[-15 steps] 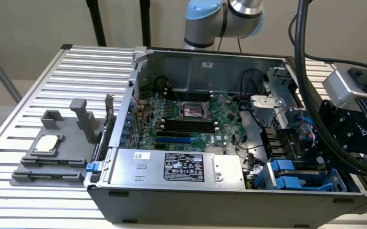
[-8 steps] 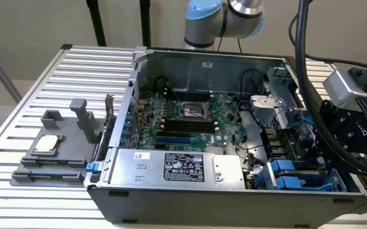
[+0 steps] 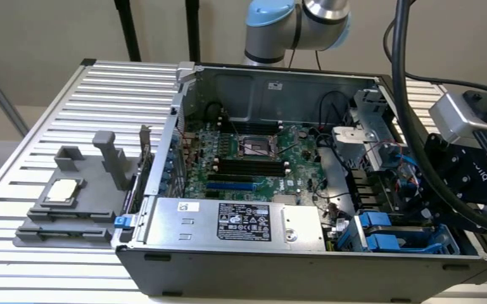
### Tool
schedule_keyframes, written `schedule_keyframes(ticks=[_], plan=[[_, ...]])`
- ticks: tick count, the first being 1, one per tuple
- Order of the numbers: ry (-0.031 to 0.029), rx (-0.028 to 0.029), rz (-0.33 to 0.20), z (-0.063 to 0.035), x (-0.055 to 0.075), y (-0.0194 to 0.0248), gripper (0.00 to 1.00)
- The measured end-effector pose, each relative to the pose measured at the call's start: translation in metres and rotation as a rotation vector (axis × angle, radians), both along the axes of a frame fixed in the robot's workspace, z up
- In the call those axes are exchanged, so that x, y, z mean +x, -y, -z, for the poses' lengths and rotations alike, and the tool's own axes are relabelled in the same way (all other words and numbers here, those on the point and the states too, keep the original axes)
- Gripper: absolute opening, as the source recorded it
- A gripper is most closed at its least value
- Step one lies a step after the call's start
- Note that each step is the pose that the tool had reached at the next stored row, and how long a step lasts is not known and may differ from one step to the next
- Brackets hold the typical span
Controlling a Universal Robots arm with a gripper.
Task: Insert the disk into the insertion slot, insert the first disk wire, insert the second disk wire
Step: 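Insert the first disk wire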
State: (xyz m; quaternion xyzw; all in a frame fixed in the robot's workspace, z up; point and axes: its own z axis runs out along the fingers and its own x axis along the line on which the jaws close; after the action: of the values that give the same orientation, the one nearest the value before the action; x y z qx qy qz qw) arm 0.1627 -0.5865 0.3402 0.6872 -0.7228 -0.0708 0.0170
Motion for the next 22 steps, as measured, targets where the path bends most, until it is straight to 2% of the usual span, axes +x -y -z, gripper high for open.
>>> schedule_keyframes(ticks=[19,22], plan=[[0.0019,0.0000,-0.005,0.0051,0.0006,-0.0001,0.16],[0.0019,-0.0018,-0.006,0.0067,0.0009,-0.0002,0.16]])
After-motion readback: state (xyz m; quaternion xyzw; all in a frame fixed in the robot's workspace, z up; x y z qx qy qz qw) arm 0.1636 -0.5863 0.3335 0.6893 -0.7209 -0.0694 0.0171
